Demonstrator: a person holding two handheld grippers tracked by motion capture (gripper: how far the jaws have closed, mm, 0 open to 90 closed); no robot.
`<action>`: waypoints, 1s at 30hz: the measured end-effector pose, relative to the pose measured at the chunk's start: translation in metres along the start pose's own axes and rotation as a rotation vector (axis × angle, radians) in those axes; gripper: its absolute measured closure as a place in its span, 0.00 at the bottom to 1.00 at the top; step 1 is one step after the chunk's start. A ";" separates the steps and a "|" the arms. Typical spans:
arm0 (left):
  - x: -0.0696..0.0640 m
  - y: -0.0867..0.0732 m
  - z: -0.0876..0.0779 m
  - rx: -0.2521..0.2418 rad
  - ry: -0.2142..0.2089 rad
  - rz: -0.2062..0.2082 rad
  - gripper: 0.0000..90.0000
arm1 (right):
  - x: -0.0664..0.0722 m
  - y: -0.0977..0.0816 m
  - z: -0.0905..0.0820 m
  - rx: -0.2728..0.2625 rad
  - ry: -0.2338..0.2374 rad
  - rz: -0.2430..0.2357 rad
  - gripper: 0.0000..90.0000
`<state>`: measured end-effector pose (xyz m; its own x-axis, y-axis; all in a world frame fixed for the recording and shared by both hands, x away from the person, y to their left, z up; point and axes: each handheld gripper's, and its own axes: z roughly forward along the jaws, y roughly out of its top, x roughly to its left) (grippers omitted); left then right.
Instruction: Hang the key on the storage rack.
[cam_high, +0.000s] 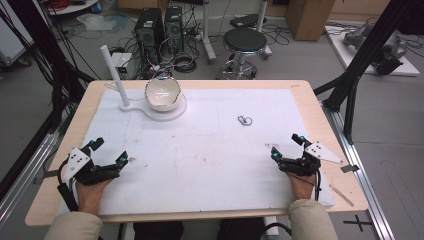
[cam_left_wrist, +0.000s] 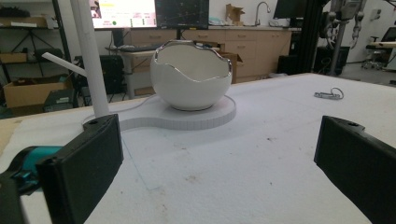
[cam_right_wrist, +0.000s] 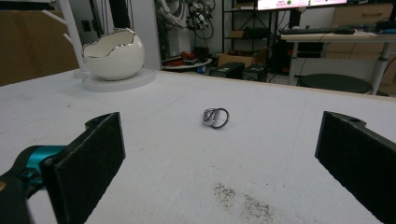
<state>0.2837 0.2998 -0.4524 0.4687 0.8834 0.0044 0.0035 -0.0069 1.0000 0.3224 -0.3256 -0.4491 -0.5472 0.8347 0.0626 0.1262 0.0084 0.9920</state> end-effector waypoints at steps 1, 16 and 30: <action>0.000 0.000 0.000 0.001 -0.003 0.000 0.02 | 0.000 0.000 0.000 0.000 0.000 0.000 0.01; 0.000 0.000 0.000 0.000 0.003 -0.003 0.02 | -0.012 0.094 0.039 0.094 0.074 -0.063 0.01; 0.000 0.000 0.001 0.010 0.002 0.005 0.02 | -0.036 0.134 0.114 0.347 0.214 -0.047 0.01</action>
<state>0.2843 0.2990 -0.4520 0.4669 0.8843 0.0100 0.0101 -0.0166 0.9998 0.4537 -0.2913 -0.3307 -0.7144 0.6956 0.0762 0.3484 0.2592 0.9008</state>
